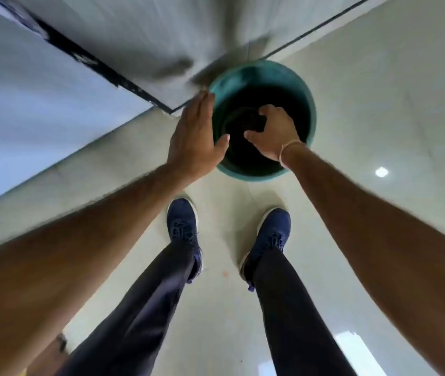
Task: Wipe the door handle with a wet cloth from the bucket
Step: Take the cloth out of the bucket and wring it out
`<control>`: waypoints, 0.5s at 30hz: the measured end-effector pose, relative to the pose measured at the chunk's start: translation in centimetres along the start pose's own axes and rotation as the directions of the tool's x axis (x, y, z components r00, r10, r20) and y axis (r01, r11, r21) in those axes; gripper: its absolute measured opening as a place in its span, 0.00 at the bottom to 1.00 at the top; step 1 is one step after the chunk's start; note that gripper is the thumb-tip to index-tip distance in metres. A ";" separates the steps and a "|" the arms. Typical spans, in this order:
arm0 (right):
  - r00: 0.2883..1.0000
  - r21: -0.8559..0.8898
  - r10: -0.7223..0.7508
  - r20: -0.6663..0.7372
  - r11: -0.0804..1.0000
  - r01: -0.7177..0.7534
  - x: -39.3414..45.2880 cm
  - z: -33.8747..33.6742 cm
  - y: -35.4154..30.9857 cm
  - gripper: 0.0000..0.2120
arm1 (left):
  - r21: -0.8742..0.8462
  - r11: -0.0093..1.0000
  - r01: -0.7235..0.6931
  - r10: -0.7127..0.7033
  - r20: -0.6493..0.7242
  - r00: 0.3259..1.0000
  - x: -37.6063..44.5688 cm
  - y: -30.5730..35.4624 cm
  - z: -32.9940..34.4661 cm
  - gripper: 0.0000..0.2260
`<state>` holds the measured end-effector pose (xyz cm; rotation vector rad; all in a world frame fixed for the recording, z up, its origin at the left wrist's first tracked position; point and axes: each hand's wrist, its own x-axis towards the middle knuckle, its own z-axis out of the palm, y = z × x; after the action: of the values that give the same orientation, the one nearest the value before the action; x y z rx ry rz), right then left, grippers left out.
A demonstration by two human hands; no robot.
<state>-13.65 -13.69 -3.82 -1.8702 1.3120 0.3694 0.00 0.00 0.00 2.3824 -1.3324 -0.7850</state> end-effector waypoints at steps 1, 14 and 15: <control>1.000 -0.003 0.018 0.019 1.000 -0.018 1.4 1.1 0.6 0.34 | 0.022 0.999 -0.040 0.041 -0.058 0.997 0.6 -0.8 1.2 0.36; 0.957 -0.352 0.068 0.282 0.935 0.038 12.6 8.5 2.2 0.32 | -0.007 0.990 -0.138 0.133 -0.220 0.966 2.5 -4.2 5.7 0.29; 0.965 -0.334 0.083 0.248 0.943 0.005 12.9 8.8 2.3 0.33 | -0.012 0.990 -0.141 0.135 -0.215 0.967 2.5 -4.3 5.6 0.29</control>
<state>-8.46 -15.82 -18.63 -1.9875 1.1623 0.8735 0.65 0.15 -7.48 2.2502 -1.3707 -0.4897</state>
